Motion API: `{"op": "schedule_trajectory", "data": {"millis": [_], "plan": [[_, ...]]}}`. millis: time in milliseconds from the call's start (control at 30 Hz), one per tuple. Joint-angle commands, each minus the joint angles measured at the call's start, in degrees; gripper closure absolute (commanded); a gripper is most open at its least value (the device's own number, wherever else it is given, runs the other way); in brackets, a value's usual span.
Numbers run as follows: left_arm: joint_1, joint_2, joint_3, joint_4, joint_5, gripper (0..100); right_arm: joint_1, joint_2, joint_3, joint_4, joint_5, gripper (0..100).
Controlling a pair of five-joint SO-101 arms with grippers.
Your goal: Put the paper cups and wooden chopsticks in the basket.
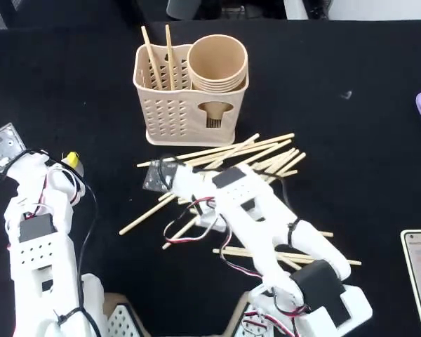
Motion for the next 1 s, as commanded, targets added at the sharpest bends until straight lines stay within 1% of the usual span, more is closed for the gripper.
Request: {"op": "schedule_trajectory", "data": {"millis": [0,67,100,167,300,433,567,800,967], "plan": [[0.40,-1.14,-0.66,-1.32,-0.35,81,-0.62,-3.12,-2.77,4.31,-3.60,83.5],[0.40,-1.14,-0.66,-1.32,-0.35,81,-0.70,-6.81,-1.63,7.47,-2.99,77.7],[0.40,-1.14,-0.66,-1.32,-0.35,81,-0.70,-9.01,-0.57,8.79,-2.46,77.3],[0.40,-1.14,-0.66,-1.32,-0.35,81,-0.70,-13.58,2.59,11.08,-0.88,78.6],[0.40,-1.14,-0.66,-1.41,-0.35,81,-0.26,-21.32,11.91,14.07,6.15,79.3],[0.40,-1.14,-0.75,-1.41,-0.35,81,2.46,-23.16,17.63,13.89,10.29,79.3],[0.40,-1.14,-0.75,-1.41,-0.35,81,3.52,-21.14,17.98,14.24,10.64,79.2],[0.40,-1.14,-0.66,-1.41,-0.35,81,2.29,-15.34,18.15,13.80,10.55,79.2],[0.40,-1.14,-0.57,-1.41,-0.35,81,3.16,-16.57,14.90,14.07,9.67,79.3]]}}
